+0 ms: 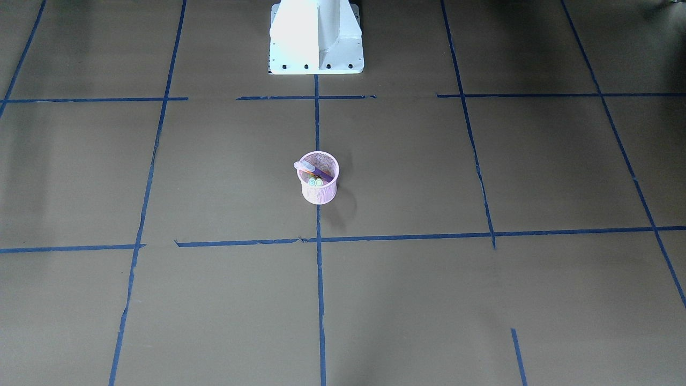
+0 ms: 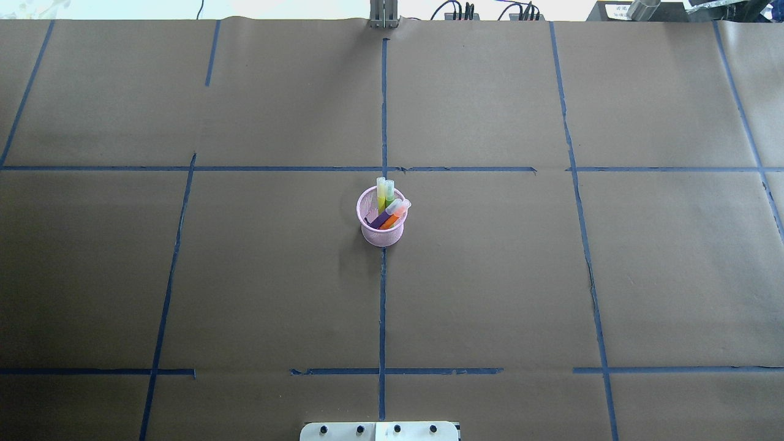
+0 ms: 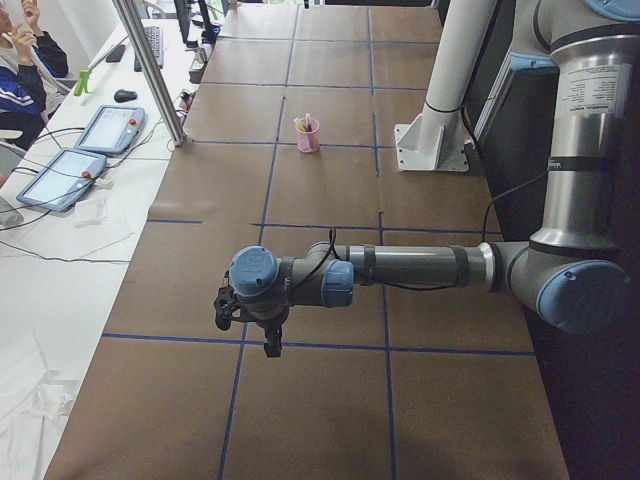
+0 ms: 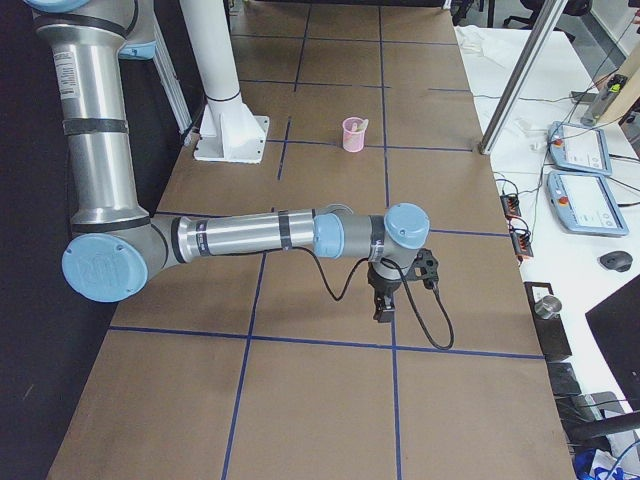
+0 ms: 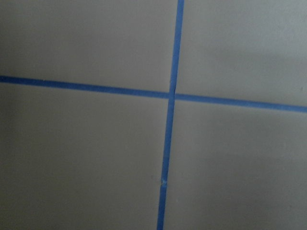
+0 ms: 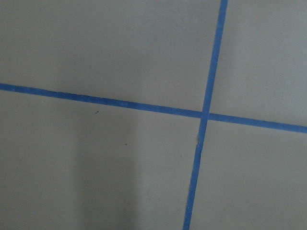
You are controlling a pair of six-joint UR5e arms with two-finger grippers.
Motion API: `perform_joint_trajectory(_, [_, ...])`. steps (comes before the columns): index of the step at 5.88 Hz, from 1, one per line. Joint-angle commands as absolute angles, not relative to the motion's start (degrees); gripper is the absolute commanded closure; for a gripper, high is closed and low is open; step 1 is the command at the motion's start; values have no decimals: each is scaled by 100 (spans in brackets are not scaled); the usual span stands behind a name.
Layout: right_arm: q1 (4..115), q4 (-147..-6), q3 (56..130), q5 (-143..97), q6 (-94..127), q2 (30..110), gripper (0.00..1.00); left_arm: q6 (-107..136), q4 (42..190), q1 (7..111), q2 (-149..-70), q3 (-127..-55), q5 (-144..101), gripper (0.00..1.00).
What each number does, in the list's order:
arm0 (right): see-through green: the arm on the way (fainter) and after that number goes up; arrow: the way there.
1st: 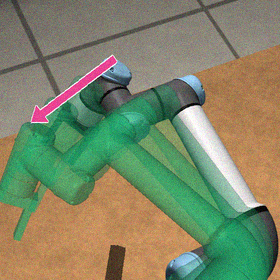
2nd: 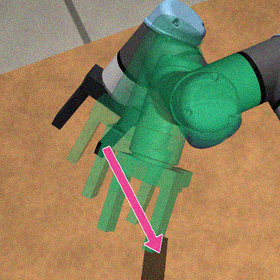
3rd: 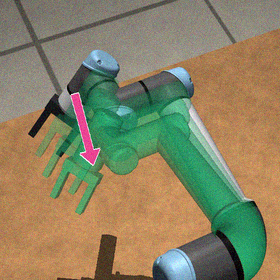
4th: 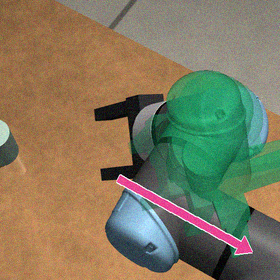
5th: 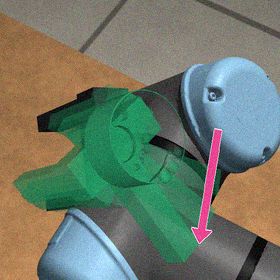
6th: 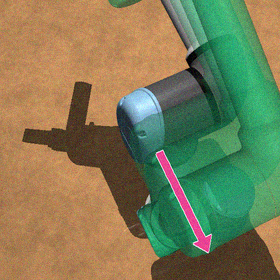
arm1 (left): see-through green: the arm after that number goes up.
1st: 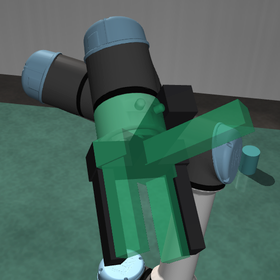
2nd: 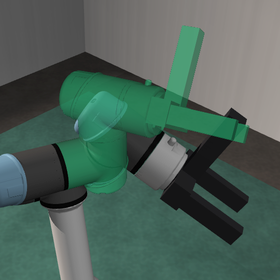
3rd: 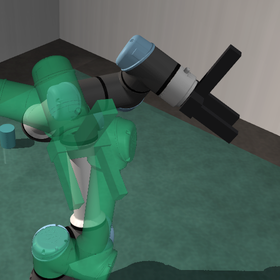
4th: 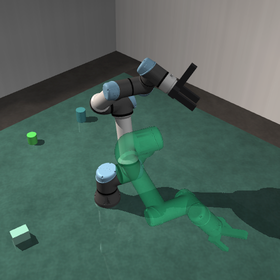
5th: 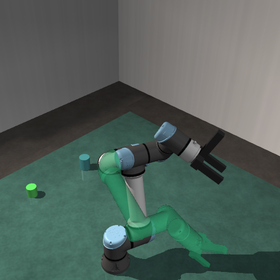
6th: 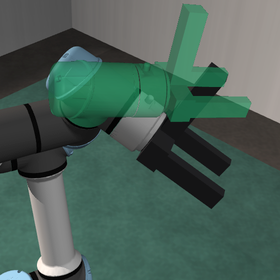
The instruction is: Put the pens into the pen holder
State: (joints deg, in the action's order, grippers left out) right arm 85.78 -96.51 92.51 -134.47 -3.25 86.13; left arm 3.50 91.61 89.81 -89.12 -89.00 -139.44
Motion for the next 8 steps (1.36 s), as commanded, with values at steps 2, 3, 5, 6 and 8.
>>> perform_joint_trajectory(2, [9252, -9633, 9184, -13997, -360, 9086, 0, 114, 9176, 9000, -8833, -8772, -13878, 0])
perform_joint_trajectory(3, [9438, -9624, 9193, -14018, -369, 9297, 0, 114, 9184, 9000, -8833, -8763, -13878, 0])
perform_joint_trajectory(5, [9553, -9624, 9220, -14010, -396, 9422, 0, 106, 9193, 9009, -8877, -8815, -13869, 0])
perform_joint_trajectory(6, [9580, -9624, 9220, -14001, -404, 9431, 0, 53, 9193, 9009, -8877, -8833, -13860, 0])
perform_joint_trajectory(8, [9650, -9606, 9342, -13705, -378, 9413, 0, -281, 9158, 9026, -8877, -8806, -13817, 0])
